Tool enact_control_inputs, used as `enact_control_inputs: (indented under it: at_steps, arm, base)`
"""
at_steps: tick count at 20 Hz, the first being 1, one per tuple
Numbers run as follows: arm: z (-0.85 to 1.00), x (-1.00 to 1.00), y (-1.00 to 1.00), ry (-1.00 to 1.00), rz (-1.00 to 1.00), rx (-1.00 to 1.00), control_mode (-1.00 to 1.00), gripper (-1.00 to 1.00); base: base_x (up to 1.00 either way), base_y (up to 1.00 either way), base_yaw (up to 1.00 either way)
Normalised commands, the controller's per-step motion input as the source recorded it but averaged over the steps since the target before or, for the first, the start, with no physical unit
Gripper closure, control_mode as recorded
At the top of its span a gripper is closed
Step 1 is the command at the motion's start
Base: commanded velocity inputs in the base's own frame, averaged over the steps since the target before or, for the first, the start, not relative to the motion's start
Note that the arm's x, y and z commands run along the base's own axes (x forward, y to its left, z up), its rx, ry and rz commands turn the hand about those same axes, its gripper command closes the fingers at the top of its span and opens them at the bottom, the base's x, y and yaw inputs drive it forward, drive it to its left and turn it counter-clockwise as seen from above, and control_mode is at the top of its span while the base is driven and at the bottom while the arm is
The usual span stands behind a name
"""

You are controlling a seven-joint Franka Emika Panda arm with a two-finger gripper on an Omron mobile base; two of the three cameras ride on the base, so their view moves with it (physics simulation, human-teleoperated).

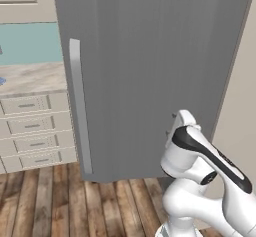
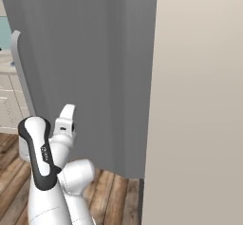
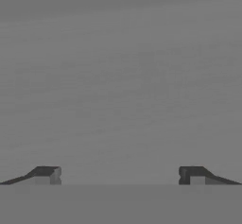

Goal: Place the fish on the counter behind the older fish on the same shelf of the fridge to maintain FIFO order. Close the fridge door when finished.

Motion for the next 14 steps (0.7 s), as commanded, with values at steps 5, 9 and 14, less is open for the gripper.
enact_control_inputs:
  at_steps: [5,9,14]
  arm:
    - [0.11,0.54,-0.12,0.03,0.01,0.00,-1.00,-1.00]
    - [0.21,0.43,0.00,0.05,-0.04,0.00,-1.00,-1.00]
    - [0.06,0.51,0.00,0.04,-0.11,0.00,-1.00,-1.00]
  base:
    - [0.00,0.00,0.00]
    - [0.00,0.00,0.00]
    - [0.00,0.00,0.00]
